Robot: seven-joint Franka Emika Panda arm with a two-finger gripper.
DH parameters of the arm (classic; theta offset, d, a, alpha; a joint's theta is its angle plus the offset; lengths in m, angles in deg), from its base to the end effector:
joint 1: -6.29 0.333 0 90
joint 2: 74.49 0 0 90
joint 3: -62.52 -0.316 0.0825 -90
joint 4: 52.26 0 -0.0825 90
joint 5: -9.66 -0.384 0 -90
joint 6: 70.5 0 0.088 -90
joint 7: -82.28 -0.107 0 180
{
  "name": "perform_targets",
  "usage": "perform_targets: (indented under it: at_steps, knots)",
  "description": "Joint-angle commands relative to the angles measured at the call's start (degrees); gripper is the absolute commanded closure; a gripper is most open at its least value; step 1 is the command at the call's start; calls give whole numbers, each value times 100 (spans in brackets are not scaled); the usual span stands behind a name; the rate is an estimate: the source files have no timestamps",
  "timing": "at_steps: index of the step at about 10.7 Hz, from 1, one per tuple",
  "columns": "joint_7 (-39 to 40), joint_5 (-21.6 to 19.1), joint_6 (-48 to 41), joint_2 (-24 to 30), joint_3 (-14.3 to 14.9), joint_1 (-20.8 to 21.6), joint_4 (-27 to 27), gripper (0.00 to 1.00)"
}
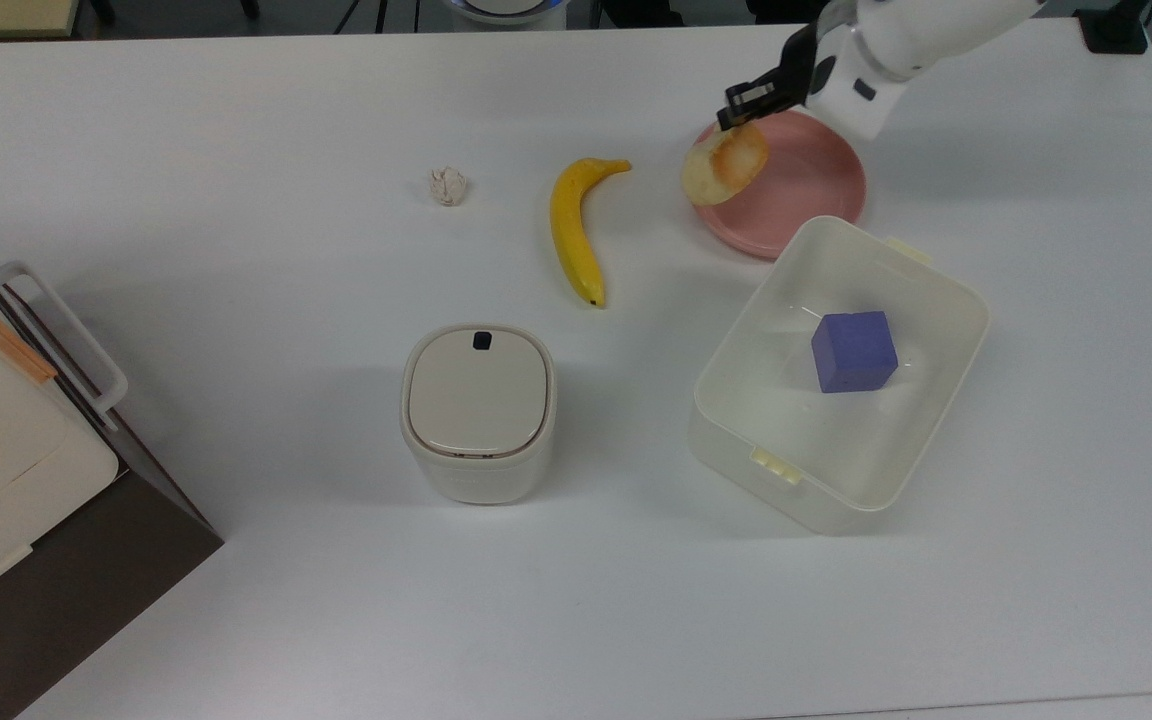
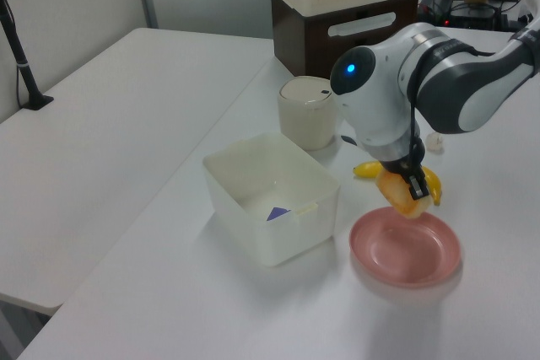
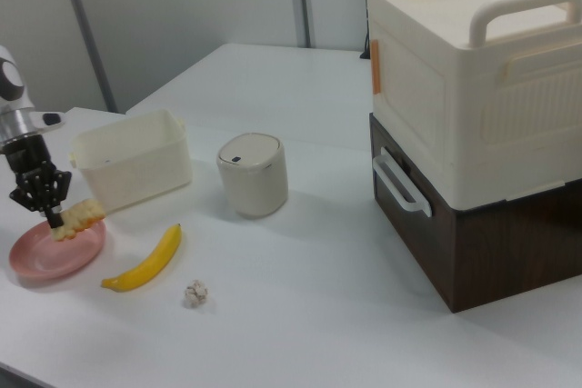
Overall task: Put the bread on a plate
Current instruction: 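Open the gripper to release the bread and raise away from the plate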
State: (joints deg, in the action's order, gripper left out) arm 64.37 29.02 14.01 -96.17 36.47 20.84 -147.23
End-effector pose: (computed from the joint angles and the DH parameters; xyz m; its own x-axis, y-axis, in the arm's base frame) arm 0.4898 0.3367 0.3801 0.8346 0.3481 -0.4270 0.4909 -0.8217 0.2896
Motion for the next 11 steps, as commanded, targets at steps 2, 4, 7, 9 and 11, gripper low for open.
perform_targets:
  at_steps: [2,4,7,9,11]
  knots:
    - [-643,-72,-57,-381,38,531,269,100]
    - [-670,-81,-84,-373,47,514,251,1]
    - [-679,-11,-92,-303,47,461,251,0]
    - [-714,-107,-49,204,47,-72,242,0]
    - [-680,-169,4,994,56,-1107,277,0]
